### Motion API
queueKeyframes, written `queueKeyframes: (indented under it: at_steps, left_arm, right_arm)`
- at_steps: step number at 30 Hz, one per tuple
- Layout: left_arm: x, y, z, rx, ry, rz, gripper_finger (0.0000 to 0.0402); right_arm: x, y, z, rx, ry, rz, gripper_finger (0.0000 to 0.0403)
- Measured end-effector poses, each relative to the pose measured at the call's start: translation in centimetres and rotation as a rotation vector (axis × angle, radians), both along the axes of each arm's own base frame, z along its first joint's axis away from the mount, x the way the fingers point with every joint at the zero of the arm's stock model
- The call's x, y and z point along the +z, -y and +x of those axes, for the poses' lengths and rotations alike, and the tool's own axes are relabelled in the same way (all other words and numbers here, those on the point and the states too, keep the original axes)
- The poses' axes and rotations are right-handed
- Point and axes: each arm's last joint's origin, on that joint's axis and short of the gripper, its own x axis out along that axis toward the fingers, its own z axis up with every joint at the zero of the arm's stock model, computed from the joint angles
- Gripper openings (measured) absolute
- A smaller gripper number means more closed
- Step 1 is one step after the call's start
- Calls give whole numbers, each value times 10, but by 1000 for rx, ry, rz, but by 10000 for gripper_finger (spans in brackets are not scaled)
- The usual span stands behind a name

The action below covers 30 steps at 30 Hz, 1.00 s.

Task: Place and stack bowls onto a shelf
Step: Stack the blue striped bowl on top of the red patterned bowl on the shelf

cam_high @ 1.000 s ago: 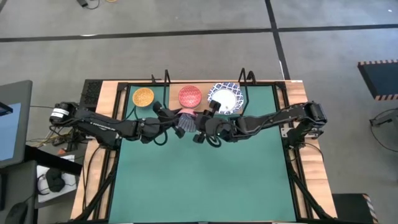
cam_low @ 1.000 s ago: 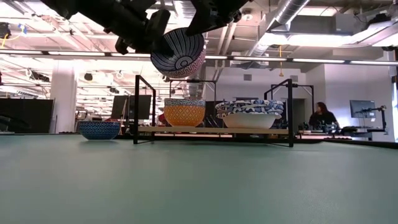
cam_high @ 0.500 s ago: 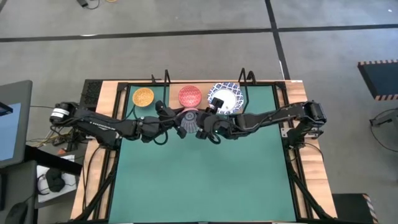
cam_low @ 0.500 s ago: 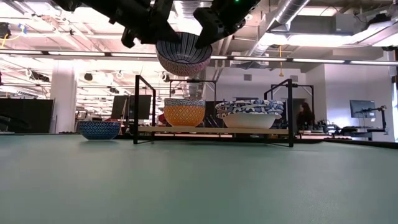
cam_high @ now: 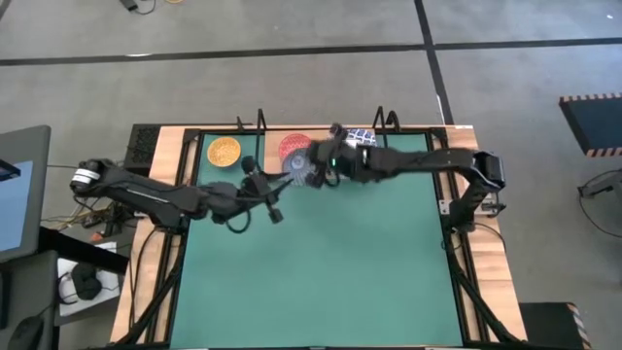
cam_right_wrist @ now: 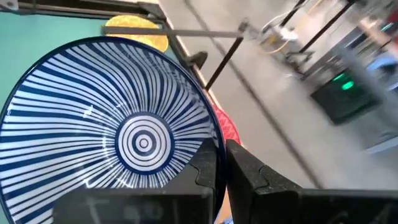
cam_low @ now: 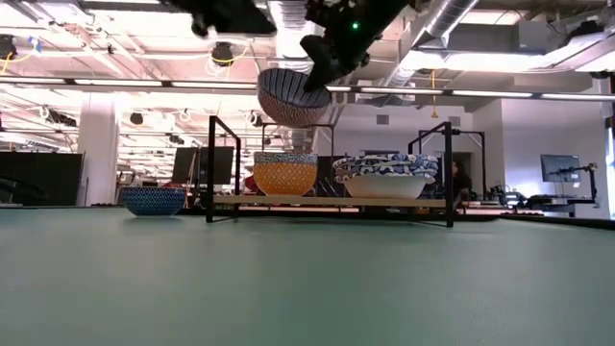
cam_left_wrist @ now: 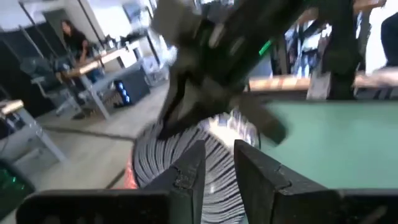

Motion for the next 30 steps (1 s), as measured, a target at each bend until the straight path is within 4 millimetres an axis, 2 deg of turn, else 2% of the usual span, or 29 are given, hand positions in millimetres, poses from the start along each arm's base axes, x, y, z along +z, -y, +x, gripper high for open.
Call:
queueKeyframes:
  at_steps: [3,7,11,15,21,26,30]
  left_arm:
    - [20,-4,-21,8,25,8,79]
    - [32,-13,-47,37,17,-9,84]
    - [30,-26,-64,96,20,-44,84]
    - [17,-39,-68,168,-22,-46,84]
    - [8,-59,-71,281,-15,-121,84]
    - [3,-72,-75,363,-19,-162,84]
    - [2,-80,-76,348,-24,-189,84]
  right_arm:
    - [11,33,-5,2,42,100,36]
    - [28,74,-16,-17,178,232,36]
    - [16,106,-26,-31,198,397,36]
    - [-5,119,-22,-42,178,495,36]
    - [-27,115,-5,-24,148,528,36]
    - [-27,118,-4,-33,169,531,39]
    - [-28,121,-7,-54,165,530,57]
